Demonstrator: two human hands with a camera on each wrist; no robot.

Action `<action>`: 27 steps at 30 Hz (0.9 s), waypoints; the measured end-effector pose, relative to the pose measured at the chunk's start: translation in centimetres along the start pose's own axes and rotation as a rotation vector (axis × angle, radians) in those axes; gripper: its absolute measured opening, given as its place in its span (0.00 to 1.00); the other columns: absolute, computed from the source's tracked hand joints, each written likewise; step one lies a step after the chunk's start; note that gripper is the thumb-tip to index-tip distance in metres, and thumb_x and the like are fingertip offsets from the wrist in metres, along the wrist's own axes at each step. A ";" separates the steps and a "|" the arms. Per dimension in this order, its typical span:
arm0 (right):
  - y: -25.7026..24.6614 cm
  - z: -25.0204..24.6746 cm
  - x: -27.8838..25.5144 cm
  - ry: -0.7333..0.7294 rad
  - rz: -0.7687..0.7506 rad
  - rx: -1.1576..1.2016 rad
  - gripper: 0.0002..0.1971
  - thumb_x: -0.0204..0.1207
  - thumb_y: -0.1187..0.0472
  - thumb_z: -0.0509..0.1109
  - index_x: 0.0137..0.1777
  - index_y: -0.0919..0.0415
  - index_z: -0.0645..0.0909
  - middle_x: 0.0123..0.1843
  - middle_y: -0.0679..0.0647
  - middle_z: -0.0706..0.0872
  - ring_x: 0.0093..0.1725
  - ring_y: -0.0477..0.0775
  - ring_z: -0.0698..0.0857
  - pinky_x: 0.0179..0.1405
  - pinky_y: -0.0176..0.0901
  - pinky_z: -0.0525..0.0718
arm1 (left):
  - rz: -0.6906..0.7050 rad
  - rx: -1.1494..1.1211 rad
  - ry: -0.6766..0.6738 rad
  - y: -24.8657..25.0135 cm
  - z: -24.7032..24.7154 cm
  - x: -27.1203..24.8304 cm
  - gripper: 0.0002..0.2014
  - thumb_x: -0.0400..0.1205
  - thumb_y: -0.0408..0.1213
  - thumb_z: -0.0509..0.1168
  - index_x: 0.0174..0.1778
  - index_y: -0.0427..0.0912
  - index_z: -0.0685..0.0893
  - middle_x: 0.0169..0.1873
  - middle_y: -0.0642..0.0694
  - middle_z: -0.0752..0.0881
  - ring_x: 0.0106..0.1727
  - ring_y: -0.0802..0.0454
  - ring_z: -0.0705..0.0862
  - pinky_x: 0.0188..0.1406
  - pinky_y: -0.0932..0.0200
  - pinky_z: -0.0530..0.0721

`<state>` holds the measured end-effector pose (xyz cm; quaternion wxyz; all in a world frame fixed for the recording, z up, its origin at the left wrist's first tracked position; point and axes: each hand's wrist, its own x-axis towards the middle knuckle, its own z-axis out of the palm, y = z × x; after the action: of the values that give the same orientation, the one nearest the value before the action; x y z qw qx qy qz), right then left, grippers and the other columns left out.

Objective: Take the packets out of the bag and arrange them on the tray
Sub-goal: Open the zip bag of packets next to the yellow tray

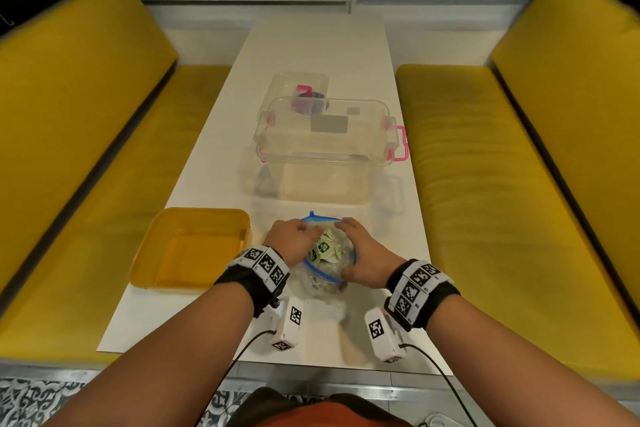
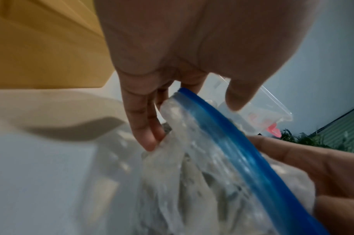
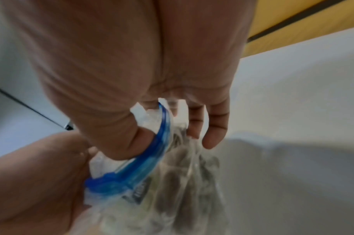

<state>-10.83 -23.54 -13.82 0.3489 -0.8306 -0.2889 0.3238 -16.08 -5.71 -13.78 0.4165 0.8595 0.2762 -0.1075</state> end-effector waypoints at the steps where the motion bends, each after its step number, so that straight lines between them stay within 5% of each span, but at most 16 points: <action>1: 0.0 -0.1 0.1 -0.010 -0.012 0.006 0.46 0.65 0.73 0.79 0.81 0.62 0.60 0.72 0.53 0.66 0.73 0.52 0.70 0.66 0.27 0.66 | 0.017 0.052 0.019 0.1 -0.1 0.1 0.16 0.80 0.51 0.64 0.46 0.40 0.87 0.45 0.43 0.87 0.48 0.44 0.86 0.44 0.55 0.81; 5: -0.2 -0.2 0.5 -0.011 -0.036 -0.034 0.54 0.63 0.70 0.81 0.85 0.58 0.52 0.74 0.55 0.68 0.75 0.52 0.69 0.69 0.30 0.67 | 0.002 0.108 0.047 0.6 -0.7 0.8 0.20 0.81 0.46 0.63 0.26 0.40 0.78 0.27 0.44 0.80 0.36 0.42 0.80 0.34 0.55 0.74; 8: 0.3 0.0 0.5 -0.006 -0.083 -0.051 0.54 0.60 0.65 0.83 0.83 0.50 0.55 0.73 0.55 0.69 0.72 0.54 0.72 0.73 0.42 0.73 | 0.013 0.066 0.004 0.5 -1.3 1.5 0.26 0.84 0.52 0.59 0.35 0.34 0.89 0.36 0.37 0.89 0.42 0.40 0.85 0.46 0.49 0.81; 13: 0.9 0.0 0.9 -0.061 -0.035 -0.162 0.50 0.63 0.64 0.82 0.83 0.56 0.60 0.74 0.56 0.65 0.71 0.56 0.72 0.67 0.30 0.68 | 0.034 0.057 0.022 -0.1 -1.3 2.0 0.20 0.87 0.47 0.59 0.38 0.39 0.88 0.32 0.46 0.85 0.37 0.48 0.82 0.35 0.59 0.75; 17: 1.1 -0.4 1.5 -0.064 0.048 -0.141 0.50 0.65 0.62 0.82 0.84 0.61 0.57 0.76 0.57 0.64 0.73 0.56 0.73 0.66 0.31 0.70 | 0.034 0.123 0.046 -0.8 -0.7 2.0 0.11 0.86 0.39 0.60 0.44 0.43 0.86 0.47 0.42 0.89 0.51 0.43 0.85 0.45 0.60 0.75; 22: 1.8 -0.7 1.4 0.000 0.119 -0.067 0.43 0.69 0.60 0.79 0.83 0.52 0.63 0.74 0.58 0.64 0.69 0.58 0.76 0.71 0.39 0.74 | -0.007 0.217 -0.017 -0.7 -1.3 1.4 0.11 0.84 0.40 0.62 0.55 0.39 0.86 0.52 0.38 0.88 0.53 0.41 0.84 0.51 0.54 0.80; 25: 2.1 -0.3 0.7 0.107 0.135 -0.084 0.33 0.75 0.59 0.72 0.79 0.44 0.68 0.72 0.59 0.66 0.60 0.60 0.83 0.68 0.44 0.79 | -0.137 0.045 -0.132 -0.6 -1.7 0.1 0.12 0.83 0.38 0.61 0.62 0.48 0.78 0.49 0.41 0.85 0.44 0.43 0.85 0.38 0.54 0.86; 27: 1.6 0.1 0.3 0.096 0.168 -0.015 0.29 0.78 0.58 0.66 0.79 0.42 0.68 0.66 0.62 0.74 0.46 0.64 0.89 0.51 0.52 0.89 | -0.214 -0.147 -0.235 0.0 -1.7 -1.2 0.11 0.85 0.33 0.58 0.61 0.50 0.72 0.43 0.40 0.83 0.33 0.45 0.85 0.31 0.52 0.88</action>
<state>-10.33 -24.26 -15.25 0.3279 -0.8690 -0.2037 0.3094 -17.15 -4.82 -12.17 0.4939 0.7738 0.3228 -0.2305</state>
